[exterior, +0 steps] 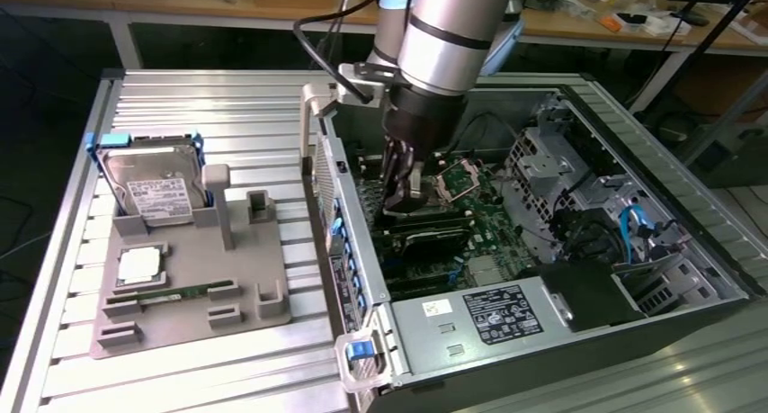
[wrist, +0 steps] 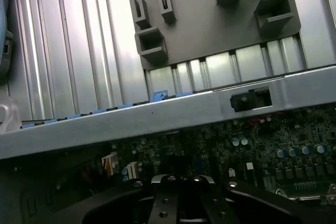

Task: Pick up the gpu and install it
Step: 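Press down on the gpu until it lock into place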

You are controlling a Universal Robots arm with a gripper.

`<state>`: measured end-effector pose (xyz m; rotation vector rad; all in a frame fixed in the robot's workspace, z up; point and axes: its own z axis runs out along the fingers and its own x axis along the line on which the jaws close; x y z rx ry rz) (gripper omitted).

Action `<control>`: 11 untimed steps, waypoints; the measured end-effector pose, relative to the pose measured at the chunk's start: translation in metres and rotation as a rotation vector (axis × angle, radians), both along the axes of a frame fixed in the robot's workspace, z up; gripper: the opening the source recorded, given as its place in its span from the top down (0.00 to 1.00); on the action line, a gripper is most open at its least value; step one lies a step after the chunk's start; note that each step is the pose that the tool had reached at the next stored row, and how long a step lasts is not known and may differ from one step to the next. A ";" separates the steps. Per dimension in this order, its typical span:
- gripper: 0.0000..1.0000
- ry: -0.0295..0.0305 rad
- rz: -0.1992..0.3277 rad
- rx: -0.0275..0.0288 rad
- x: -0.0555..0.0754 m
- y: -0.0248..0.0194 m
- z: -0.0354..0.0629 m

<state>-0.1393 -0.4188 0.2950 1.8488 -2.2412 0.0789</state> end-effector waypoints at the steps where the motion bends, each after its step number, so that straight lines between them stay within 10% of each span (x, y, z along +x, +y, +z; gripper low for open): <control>1: 0.89 0.0015 0.000 -0.0002 0.002 0.0000 0.0001; 11: 0.89 0.0105 0.000 0.0036 0.012 0.0000 -0.0003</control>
